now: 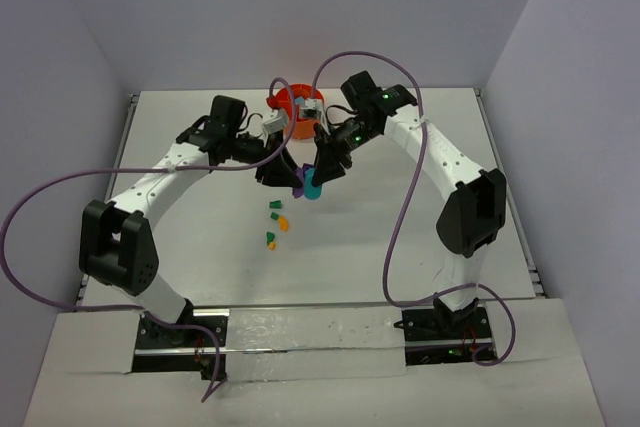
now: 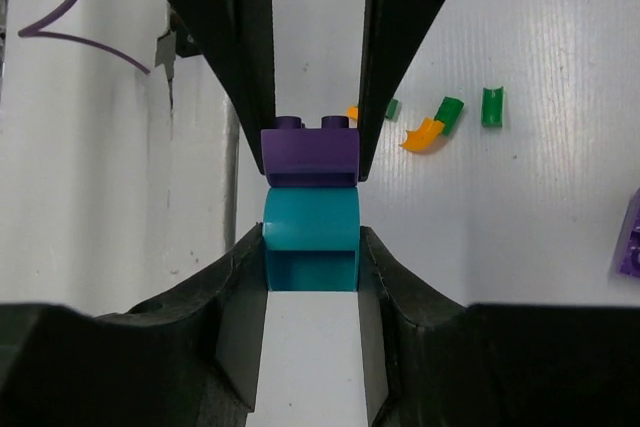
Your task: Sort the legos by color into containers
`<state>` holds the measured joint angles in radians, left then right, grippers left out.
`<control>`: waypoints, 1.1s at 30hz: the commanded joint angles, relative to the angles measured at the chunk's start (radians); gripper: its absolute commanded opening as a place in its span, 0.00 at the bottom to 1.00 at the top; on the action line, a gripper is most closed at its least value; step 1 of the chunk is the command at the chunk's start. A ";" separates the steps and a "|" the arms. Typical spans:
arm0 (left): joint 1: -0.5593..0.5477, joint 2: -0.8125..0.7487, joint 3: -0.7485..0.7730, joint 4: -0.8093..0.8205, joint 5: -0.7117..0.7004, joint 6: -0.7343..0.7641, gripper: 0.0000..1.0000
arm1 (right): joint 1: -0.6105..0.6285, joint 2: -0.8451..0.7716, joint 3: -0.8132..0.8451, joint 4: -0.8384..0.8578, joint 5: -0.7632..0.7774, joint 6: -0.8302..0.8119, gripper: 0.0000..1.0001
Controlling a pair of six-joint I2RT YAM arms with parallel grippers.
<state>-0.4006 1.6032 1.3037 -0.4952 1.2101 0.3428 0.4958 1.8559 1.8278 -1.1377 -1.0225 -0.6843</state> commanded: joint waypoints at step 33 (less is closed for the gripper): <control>0.287 -0.086 -0.004 0.257 -0.158 -0.197 0.00 | -0.099 0.047 0.099 0.630 0.446 0.353 0.00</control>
<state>-0.1171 1.5578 1.3028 -0.4207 1.1452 0.2823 0.3814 1.9361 1.9807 -0.8989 -0.7410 -0.5610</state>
